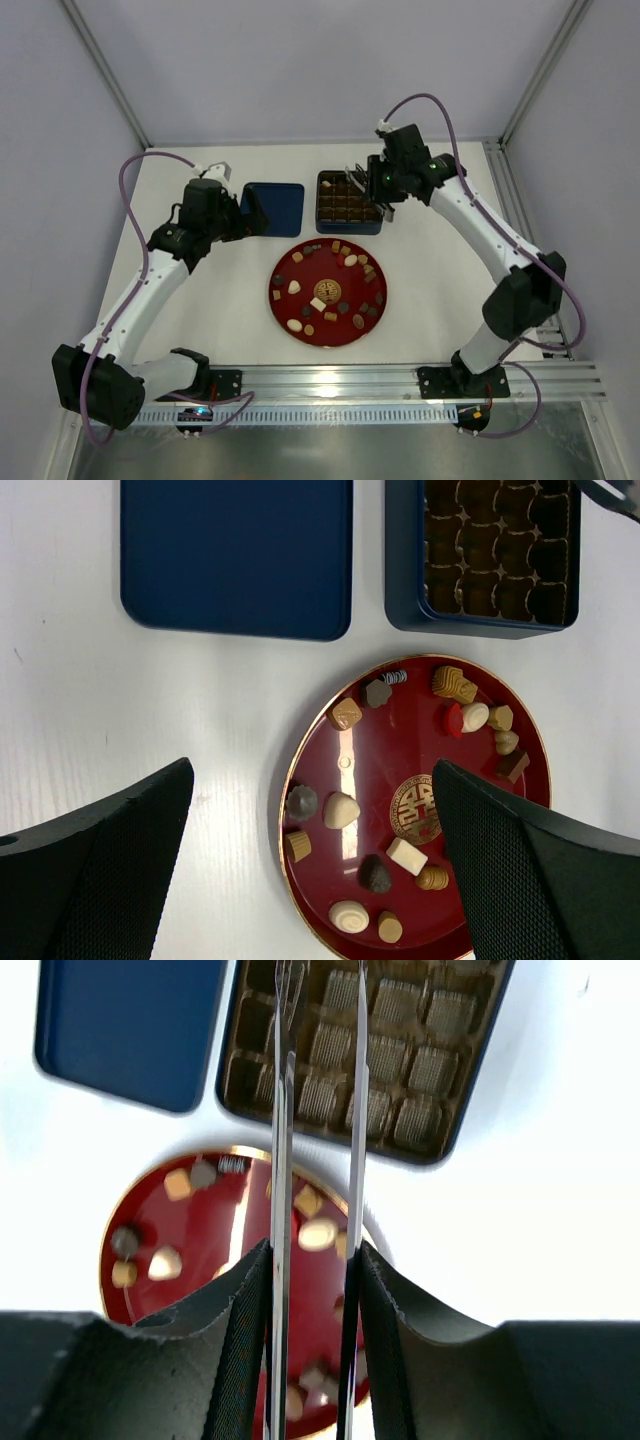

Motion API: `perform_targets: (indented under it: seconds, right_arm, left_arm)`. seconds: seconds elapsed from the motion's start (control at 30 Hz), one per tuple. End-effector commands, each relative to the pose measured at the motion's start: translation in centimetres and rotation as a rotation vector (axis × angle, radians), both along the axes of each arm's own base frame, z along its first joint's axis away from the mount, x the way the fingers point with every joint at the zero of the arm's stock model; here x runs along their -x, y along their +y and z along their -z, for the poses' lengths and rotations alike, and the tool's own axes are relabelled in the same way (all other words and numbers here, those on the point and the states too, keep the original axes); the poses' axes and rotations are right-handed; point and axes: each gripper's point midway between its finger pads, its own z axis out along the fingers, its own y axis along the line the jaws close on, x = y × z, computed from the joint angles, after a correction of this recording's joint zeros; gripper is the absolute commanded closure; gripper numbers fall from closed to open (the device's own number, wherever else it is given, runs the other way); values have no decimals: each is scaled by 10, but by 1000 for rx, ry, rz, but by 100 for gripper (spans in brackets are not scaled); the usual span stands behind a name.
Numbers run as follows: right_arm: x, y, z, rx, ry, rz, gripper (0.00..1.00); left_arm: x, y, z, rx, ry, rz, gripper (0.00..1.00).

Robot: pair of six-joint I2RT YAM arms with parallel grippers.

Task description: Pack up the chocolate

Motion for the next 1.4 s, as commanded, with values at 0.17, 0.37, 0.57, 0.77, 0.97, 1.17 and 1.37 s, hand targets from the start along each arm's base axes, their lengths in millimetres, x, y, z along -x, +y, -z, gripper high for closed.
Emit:
perform_targets:
  seconds: [0.17, 0.37, 0.57, 0.77, 0.97, 1.17, 1.37]
  right_arm:
    - [113, -11, -29, -23, -9, -40, 59]
    - [182, -12, 0, 0, 107, -26, 59]
    - [220, -22, 21, -50, 184, 56, 60]
    - [235, -28, 49, -38, 242, 112, 59]
    - [235, -31, 57, -28, 250, 136, 59]
    - [234, -28, 64, -24, 260, 133, 59]
    - [234, -26, 67, -28, 267, 129, 55]
  left_arm:
    - [-5, 2, -10, -2, -41, -7, 0]
    - [-5, 2, -10, -2, -40, -7, 0]
    - [-4, 1, -11, 6, -40, -5, 0]
    - [-4, 0, -11, 9, -43, -1, 0]
    - [-4, 1, -11, 9, -41, -1, 0]
    - [-4, 1, -11, 6, -44, -1, 0]
    - [-4, 1, -11, 4, -43, -3, 0]
